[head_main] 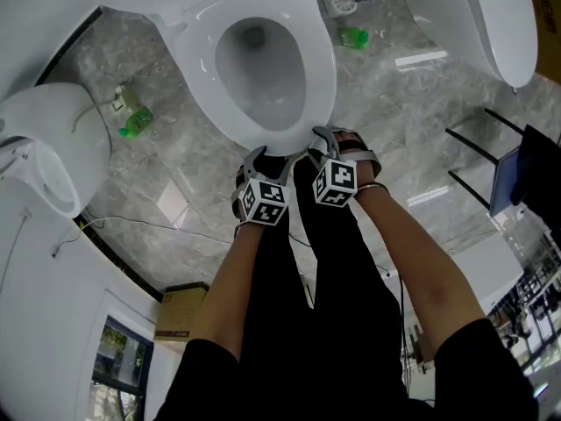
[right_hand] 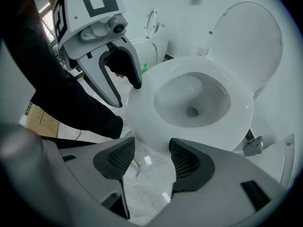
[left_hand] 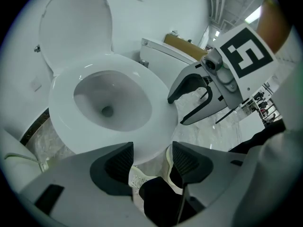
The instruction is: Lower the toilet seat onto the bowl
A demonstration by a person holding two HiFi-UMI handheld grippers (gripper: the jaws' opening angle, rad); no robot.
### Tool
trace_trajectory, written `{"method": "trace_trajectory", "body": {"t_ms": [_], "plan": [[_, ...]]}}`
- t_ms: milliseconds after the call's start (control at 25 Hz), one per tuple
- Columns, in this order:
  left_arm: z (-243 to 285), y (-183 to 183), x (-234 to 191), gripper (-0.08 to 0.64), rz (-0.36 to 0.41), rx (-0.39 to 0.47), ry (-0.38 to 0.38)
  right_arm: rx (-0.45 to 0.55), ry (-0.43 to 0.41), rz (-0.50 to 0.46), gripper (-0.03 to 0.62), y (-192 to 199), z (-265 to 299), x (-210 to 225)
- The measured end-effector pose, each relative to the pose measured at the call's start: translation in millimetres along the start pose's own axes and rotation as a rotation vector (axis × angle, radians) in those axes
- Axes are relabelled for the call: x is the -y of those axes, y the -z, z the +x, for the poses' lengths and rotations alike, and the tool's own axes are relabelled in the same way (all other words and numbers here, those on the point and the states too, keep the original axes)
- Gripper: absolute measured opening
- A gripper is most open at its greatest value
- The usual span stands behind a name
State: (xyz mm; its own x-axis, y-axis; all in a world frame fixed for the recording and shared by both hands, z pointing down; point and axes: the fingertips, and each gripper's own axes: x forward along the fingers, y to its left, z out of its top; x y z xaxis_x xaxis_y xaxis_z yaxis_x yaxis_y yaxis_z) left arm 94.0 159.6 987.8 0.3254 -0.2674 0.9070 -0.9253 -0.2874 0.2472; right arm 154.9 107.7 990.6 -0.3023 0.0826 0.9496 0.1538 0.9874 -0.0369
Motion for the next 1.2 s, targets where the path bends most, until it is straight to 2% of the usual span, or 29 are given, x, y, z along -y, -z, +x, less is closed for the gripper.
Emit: {"method": "trace_trajectory", "body": {"t_ms": [240, 320, 520, 640, 720, 840, 1000, 1200], "plan": [[4, 4, 0, 0.262, 0.107, -0.011, 0.022, 0.012, -0.012, -0.029, 0.25, 0, 2, 3], [1, 5, 1, 0.265, 0.12, -0.008, 0.026, 0.017, -0.015, -0.021, 0.25, 0, -1, 2], [-21, -3, -5, 0.266, 0.062, 0.052, 0.022, 0.05, -0.008, -0.006, 0.25, -11, -23, -2], [-44, -14, -11, 0.265, 0.027, 0.099, 0.019, 0.114, 0.026, -0.066, 0.25, -33, -56, 0], [-62, -26, -13, 0.265, 0.02, 0.133, 0.012, 0.163, 0.053, -0.055, 0.25, -49, -85, 3], [-102, -55, -13, 0.265, 0.007, 0.226, 0.004, 0.246, 0.095, 0.073, 0.25, -68, -136, 16], [-182, -110, -5, 0.236, 0.024, 0.45, -0.016, 0.361, 0.164, 0.314, 0.25, -82, -200, 41], [-276, -150, 5, 0.229, -0.105, 0.604, -0.026, 0.46, 0.24, 0.434, 0.25, -116, -293, 60]]}}
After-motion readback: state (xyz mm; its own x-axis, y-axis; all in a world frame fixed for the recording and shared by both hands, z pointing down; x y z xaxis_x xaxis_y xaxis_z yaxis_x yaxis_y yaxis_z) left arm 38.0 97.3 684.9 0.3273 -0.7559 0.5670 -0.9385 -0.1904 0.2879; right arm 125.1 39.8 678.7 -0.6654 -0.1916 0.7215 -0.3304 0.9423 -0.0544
